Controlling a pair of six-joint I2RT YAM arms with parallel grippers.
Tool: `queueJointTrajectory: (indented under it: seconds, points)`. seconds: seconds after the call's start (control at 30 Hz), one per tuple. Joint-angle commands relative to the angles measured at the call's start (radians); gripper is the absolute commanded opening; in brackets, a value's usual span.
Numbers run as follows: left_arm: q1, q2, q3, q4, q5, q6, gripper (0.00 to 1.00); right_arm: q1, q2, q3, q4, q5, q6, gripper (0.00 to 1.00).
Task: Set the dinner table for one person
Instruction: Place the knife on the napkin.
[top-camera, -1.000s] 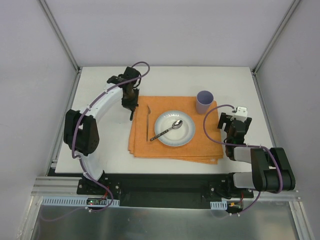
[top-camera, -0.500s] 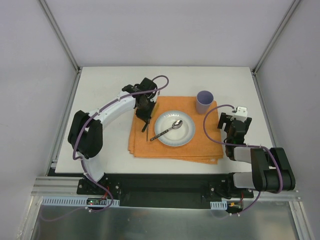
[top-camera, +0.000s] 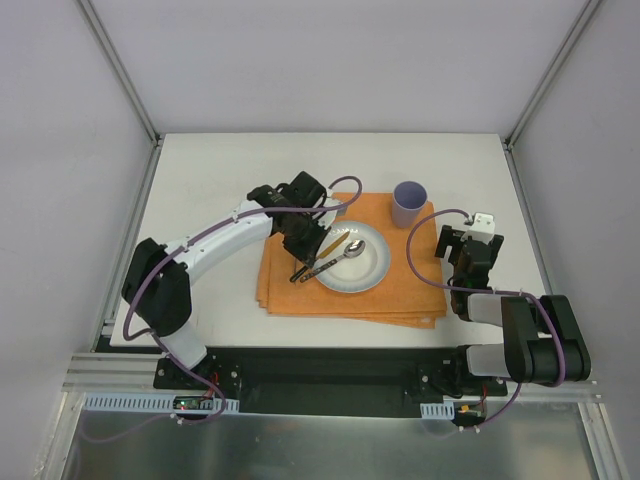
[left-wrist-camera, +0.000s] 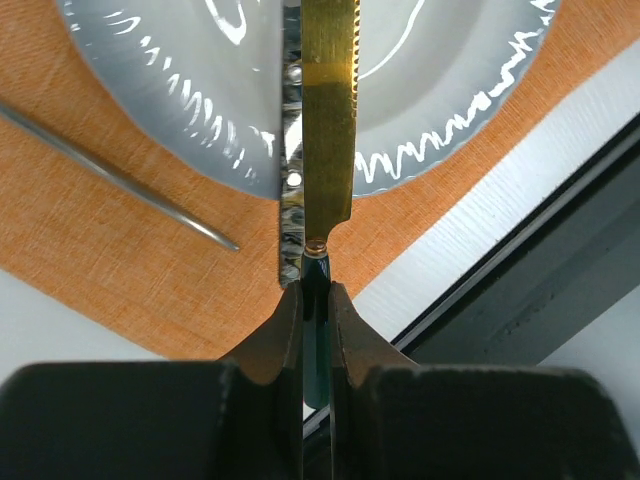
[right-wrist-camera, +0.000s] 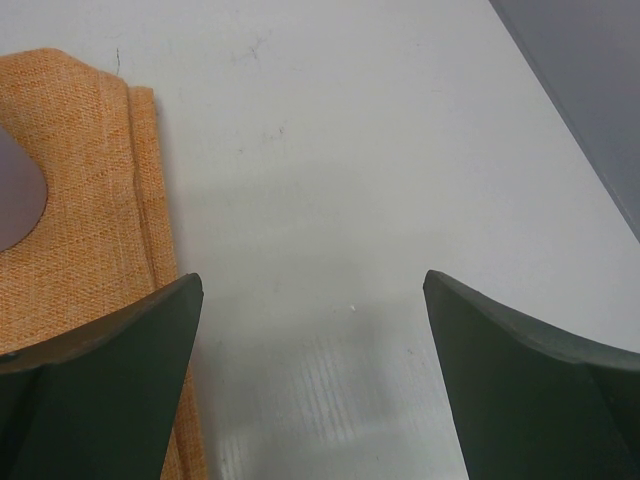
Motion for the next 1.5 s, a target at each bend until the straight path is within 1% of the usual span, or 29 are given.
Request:
queueJointTrajectory:
  seconds: [0.0,0.17,0.3,0.37,0.43,0.5,0.53,0.67,0.77,0.83,1.0,1.13,1.33,1.47]
  points:
    - [-0.029,-0.017,0.001,-0.018,0.062,0.115,0.0,0.0,-0.013,0.003,0.055,0.013,0.002,0.96]
    - [-0.046,0.08,0.074,-0.081,0.074,0.208,0.0,0.002,-0.015,0.003,0.055,0.013,0.002,0.96]
    - [-0.067,0.161,0.142,-0.114,-0.008,0.176,0.0,0.0,-0.013,0.003,0.054,0.013,0.002,0.96]
    - [-0.079,0.198,0.185,-0.13,-0.015,0.156,0.0,0.0,-0.013,0.001,0.054,0.013,0.002,0.96]
    - [-0.105,0.226,0.211,-0.132,-0.05,0.143,0.0,0.0,-0.012,0.001,0.055,0.013,0.002,0.96]
    - [-0.132,0.246,0.252,-0.133,-0.096,0.12,0.0,0.0,-0.013,0.003,0.055,0.013,0.002,0.96]
    - [-0.159,0.27,0.266,-0.137,-0.195,0.107,0.0,0.0,-0.013,0.003,0.055,0.015,0.002,0.96]
    - [-0.202,0.316,0.338,-0.147,-0.369,0.043,0.0,0.0,-0.013,0.003,0.054,0.01,0.002,0.96]
    - [-0.211,0.333,0.367,-0.152,-0.427,0.009,0.0,0.0,-0.013,0.003,0.054,0.012,0.002,0.96]
    - [-0.211,0.338,0.375,-0.155,-0.458,-0.055,0.0,0.0,-0.013,0.003,0.055,0.013,0.002,0.96]
    - [-0.211,0.335,0.381,-0.16,-0.556,-0.163,0.0,0.0,-0.013,0.001,0.054,0.013,0.002,0.96]
    - [-0.219,0.333,0.386,-0.164,-0.581,-0.233,0.0,0.002,-0.013,0.003,0.055,0.013,0.002,0.96]
    - [-0.244,0.332,0.392,-0.175,-0.581,-0.281,0.0,0.0,-0.013,0.001,0.055,0.013,0.0,0.96]
    - [-0.257,0.361,0.404,-0.179,-0.572,-0.309,0.0,0.0,-0.013,0.003,0.055,0.013,0.002,0.96]
